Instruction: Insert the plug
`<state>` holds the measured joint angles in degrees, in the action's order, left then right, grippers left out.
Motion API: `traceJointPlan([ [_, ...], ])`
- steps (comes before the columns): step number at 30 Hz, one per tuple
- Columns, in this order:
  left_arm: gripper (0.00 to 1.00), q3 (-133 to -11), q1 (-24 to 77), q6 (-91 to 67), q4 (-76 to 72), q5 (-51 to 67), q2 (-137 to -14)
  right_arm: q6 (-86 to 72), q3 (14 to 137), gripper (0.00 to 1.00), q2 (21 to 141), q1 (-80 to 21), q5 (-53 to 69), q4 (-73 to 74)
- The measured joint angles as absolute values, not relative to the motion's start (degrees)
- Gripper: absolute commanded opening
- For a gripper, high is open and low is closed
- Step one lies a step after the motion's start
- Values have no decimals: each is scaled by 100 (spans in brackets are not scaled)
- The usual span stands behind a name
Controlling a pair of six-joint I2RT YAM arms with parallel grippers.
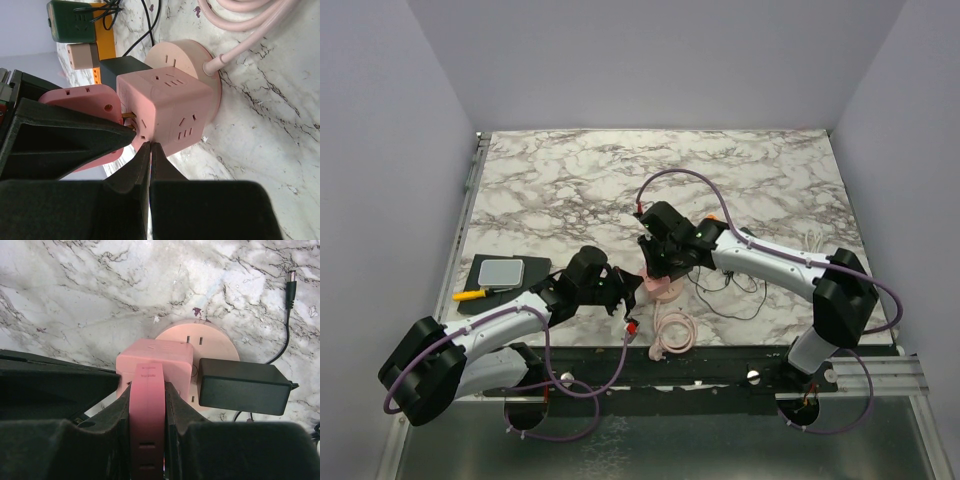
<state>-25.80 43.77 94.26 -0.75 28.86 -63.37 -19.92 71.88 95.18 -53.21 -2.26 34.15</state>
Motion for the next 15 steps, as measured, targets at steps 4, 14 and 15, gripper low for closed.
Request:
traceJointPlan([
  [4, 0, -2580, 4390, 9411, -75, 2858, -6333, -1992, 7107, 1, 9518, -5323, -226, 3352],
  [14, 0, -2580, 4399, 9406, -75, 2845, -6333, -1992, 7054, 1, 9550, -5349, -228, 3336],
  [15, 0, -2580, 4399, 9406, -75, 2845, -6333, -1990, 7054, 1, 9557, -5356, -233, 3328],
])
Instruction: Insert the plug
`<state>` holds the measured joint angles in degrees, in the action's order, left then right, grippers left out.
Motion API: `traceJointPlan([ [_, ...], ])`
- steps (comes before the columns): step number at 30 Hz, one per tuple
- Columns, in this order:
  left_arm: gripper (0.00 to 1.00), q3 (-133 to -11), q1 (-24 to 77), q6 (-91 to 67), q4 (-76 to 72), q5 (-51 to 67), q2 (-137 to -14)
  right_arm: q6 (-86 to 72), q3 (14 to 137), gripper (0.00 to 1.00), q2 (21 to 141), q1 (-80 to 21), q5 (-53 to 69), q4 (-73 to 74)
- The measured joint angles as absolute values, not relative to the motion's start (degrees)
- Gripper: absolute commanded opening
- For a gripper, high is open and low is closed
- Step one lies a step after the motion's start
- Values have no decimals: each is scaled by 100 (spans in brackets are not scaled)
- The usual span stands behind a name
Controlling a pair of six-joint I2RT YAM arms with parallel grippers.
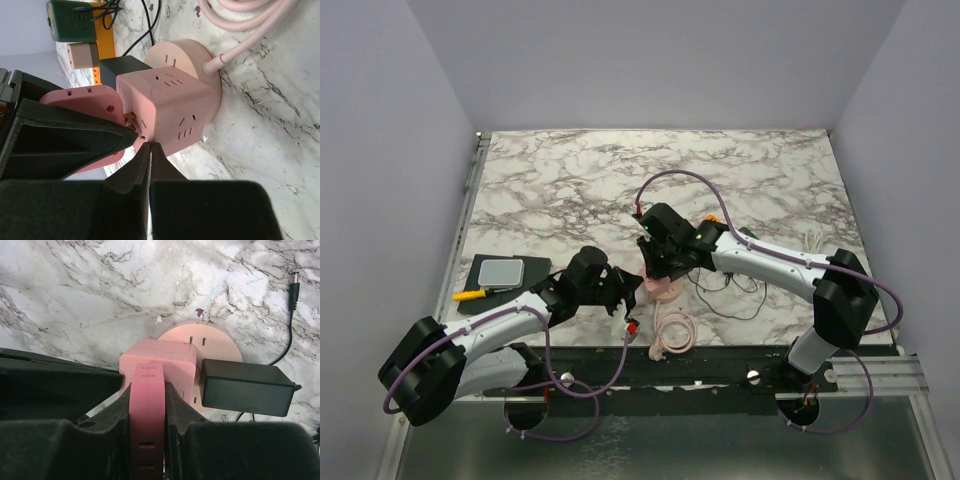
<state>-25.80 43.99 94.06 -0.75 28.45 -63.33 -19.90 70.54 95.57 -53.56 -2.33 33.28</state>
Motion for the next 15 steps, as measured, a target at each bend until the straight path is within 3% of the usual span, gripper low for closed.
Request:
traceJointPlan([
  [13, 0, -2580, 4399, 9404, -73, 2842, -6333, -1997, 6895, 1, 9474, -5369, -237, 3157],
  [15, 0, -2580, 4399, 9404, -75, 2845, -6333, -1992, 6904, 6, 9474, -5369, -246, 3164],
])
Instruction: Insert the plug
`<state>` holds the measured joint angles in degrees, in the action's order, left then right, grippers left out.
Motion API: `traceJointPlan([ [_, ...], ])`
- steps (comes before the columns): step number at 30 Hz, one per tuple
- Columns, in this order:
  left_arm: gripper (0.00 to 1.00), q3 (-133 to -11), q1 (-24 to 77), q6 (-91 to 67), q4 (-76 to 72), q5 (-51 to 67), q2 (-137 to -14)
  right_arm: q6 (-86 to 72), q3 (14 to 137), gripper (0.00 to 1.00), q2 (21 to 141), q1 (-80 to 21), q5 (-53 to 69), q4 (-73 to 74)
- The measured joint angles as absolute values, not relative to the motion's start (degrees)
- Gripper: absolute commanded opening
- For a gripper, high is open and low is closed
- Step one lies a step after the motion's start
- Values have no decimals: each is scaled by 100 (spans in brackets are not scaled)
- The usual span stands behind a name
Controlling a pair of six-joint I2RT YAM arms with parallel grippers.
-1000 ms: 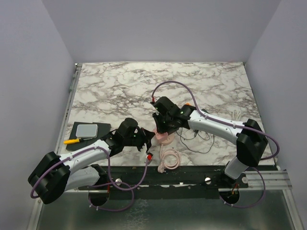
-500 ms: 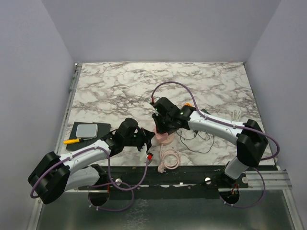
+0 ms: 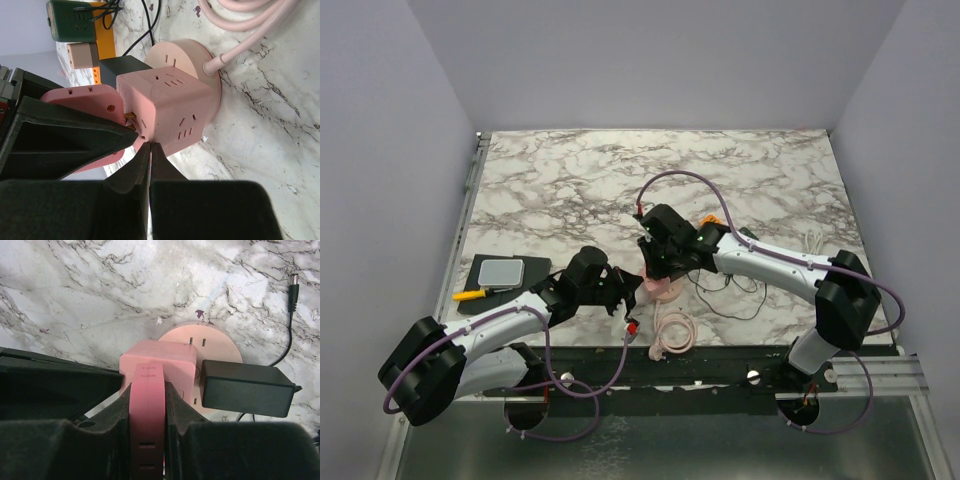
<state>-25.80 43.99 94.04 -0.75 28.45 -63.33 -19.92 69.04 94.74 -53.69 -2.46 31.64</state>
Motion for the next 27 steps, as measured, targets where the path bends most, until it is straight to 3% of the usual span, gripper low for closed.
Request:
traceJointPlan([
  [5, 0, -2580, 4401, 9411, -75, 2842, -6329, -1918, 7199, 34, 9590, -5415, -344, 3422],
  [8, 0, -2580, 4401, 9411, -75, 2840, -6322, -1826, 7443, 43, 9684, -5443, -366, 3656],
  [12, 0, -2580, 4403, 9413, -60, 2823, -6292, -1732, 7616, 47, 9771, -5483, -373, 3848],
  [27, 0, -2519, 4438, 9496, -51, 2799, -6147, -1643, 7946, 47, 9878, -5485, -530, 4622],
])
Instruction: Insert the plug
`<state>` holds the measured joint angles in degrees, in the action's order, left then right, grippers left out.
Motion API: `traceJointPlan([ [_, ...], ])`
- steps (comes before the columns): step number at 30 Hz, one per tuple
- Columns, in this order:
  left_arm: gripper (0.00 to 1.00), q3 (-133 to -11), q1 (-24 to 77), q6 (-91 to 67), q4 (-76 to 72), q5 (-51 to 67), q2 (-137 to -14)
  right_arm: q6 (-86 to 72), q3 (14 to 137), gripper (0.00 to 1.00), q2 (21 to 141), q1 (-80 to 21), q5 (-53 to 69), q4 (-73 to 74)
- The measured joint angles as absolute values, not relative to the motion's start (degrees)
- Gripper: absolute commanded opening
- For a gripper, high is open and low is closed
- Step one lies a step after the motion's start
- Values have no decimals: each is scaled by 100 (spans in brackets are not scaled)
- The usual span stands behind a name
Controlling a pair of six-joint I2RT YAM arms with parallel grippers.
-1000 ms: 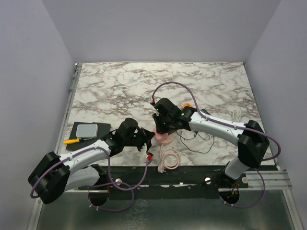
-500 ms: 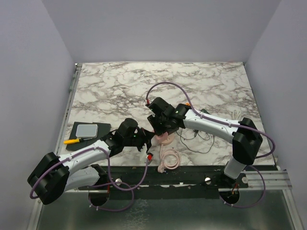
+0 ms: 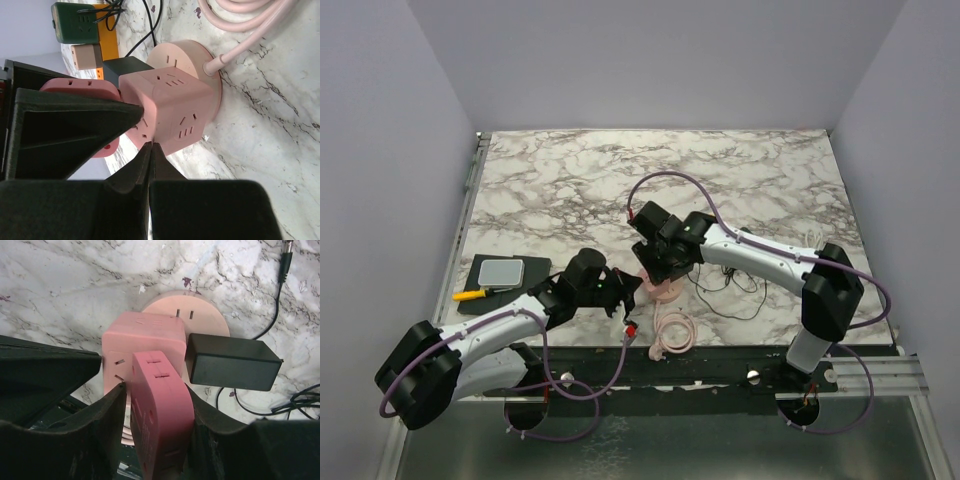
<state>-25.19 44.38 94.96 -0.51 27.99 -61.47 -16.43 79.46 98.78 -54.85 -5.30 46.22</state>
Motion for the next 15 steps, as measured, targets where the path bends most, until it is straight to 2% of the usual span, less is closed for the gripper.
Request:
traceJointPlan([
  [15, 0, -2405, 4438, 9668, -34, 2799, -6095, -1640, 8591, 44, 10053, -5476, -528, 5422],
])
